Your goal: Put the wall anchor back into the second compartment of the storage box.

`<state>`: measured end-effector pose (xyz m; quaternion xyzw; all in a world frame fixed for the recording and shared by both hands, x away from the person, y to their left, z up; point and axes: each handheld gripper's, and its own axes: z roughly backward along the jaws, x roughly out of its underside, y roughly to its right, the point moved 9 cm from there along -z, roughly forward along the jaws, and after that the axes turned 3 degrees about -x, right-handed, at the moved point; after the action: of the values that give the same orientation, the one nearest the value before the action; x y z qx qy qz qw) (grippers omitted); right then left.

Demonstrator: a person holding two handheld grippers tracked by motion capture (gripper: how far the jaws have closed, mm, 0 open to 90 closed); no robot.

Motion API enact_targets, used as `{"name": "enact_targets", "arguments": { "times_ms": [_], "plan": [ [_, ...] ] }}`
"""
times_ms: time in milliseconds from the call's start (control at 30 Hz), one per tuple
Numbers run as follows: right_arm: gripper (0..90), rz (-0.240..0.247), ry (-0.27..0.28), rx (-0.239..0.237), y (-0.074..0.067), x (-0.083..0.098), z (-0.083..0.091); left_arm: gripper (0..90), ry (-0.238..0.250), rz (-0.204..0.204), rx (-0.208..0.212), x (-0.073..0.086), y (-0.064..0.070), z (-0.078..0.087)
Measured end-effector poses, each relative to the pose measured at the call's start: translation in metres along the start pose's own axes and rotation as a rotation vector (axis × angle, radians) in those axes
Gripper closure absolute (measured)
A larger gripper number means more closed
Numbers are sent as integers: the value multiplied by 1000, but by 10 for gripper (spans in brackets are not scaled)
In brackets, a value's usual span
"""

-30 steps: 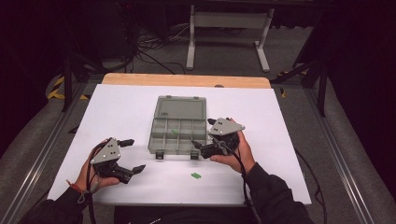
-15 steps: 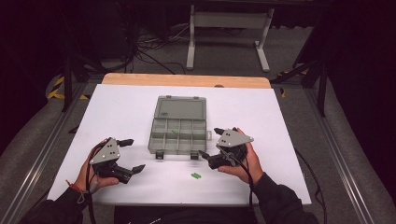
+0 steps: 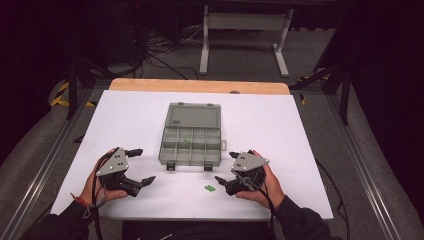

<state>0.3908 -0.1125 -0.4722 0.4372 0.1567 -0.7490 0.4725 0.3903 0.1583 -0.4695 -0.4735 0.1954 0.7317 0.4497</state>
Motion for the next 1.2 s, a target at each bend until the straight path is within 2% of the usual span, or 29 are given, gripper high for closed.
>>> {"name": "enact_targets", "arguments": {
  "times_ms": [100, 233, 300, 367, 467, 667, 833, 933, 1067, 1200],
  "plan": [
    [221, 19, -27, -4, -4, 4, -3, 56, 0, -4, -3, 0, 0, 0],
    [313, 30, -52, -47, -16, 8, -5, 53, -1, 2, -4, 0, 0, -1],
    [399, 48, -79, -75, -21, 12, -7, 52, -1, -2, -5, 0, 0, -1],
    [433, 67, -96, -85, -25, 15, -9, 52, -2, -1, -2, 0, 0, -1],
    [464, 68, -103, -127, -31, 15, -11, 52, -6, -3, -1, 0, 0, -2],
    [583, 53, -133, -195, -37, 21, -17, 51, -12, 0, 6, 1, 1, -3],
    [655, 43, -154, -227, -41, 25, -23, 52, -16, 1, 6, 1, 2, -4],
    [670, 34, -172, -245, -41, 28, -25, 52, -18, 1, 6, 2, 2, -5],
    [718, -2, -173, -269, -41, 29, -28, 52, -20, 1, 4, 2, 2, -5],
    [732, -16, -171, -271, -39, 30, -28, 52, -21, 2, 5, 2, 1, -5]
  ]
}}
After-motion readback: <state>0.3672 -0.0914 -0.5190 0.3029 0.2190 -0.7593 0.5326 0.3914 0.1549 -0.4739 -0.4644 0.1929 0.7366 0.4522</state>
